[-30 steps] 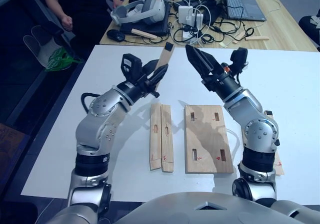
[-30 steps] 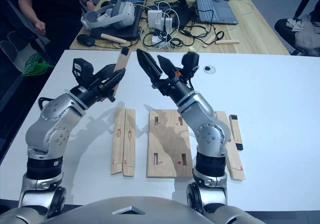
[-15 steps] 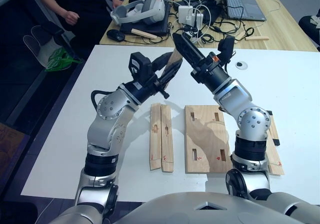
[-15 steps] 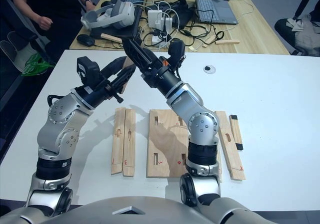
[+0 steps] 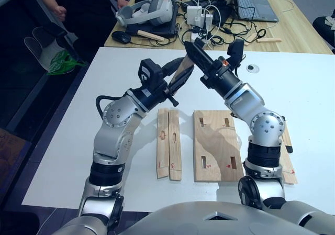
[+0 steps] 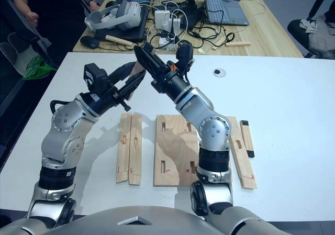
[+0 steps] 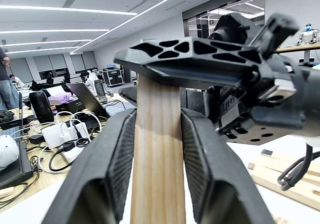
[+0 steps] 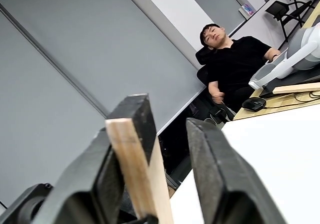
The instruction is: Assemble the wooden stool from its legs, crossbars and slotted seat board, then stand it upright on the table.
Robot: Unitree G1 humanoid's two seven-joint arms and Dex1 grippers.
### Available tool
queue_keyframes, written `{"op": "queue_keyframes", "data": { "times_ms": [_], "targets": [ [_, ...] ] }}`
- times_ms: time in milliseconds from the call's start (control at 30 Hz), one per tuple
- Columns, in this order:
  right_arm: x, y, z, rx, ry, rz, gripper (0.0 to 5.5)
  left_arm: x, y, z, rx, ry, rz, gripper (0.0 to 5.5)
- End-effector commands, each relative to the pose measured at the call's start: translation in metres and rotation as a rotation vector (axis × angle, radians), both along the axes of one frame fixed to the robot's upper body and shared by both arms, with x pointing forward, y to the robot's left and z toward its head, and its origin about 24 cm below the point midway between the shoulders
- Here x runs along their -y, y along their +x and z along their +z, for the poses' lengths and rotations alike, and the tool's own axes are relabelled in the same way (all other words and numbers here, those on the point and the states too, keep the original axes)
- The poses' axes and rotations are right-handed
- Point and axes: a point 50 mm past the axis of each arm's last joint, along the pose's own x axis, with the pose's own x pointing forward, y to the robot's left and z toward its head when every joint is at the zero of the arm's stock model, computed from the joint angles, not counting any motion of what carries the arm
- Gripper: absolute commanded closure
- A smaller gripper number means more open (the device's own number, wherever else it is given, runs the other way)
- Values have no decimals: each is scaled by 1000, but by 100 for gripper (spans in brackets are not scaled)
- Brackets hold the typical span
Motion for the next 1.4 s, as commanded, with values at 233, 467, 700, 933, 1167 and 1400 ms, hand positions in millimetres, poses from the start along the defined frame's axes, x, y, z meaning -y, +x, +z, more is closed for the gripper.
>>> {"op": "queue_keyframes", "data": {
  "times_ms": [233, 467, 700, 933, 1167, 1400],
  "targets": [
    [2, -2, 5, 9, 59, 1, 504, 1, -1, 5, 39, 6, -11, 421],
    [6, -2, 6, 5, 76, -19, 505, -1, 5, 9, 74, 4, 29, 384],
    [31, 7, 15, 38, 104, -224, 511, -8, 13, 18, 164, 16, 157, 288],
    [83, -6, 22, 143, -122, -448, 511, -50, 28, 14, 153, -61, 516, 184],
    [107, -74, -20, 82, -491, -434, 511, -67, 20, -19, -81, -237, 682, 109],
    [149, -113, -43, -67, -619, -501, 511, -68, 8, -33, -160, -297, 717, 109]
  ]
}}
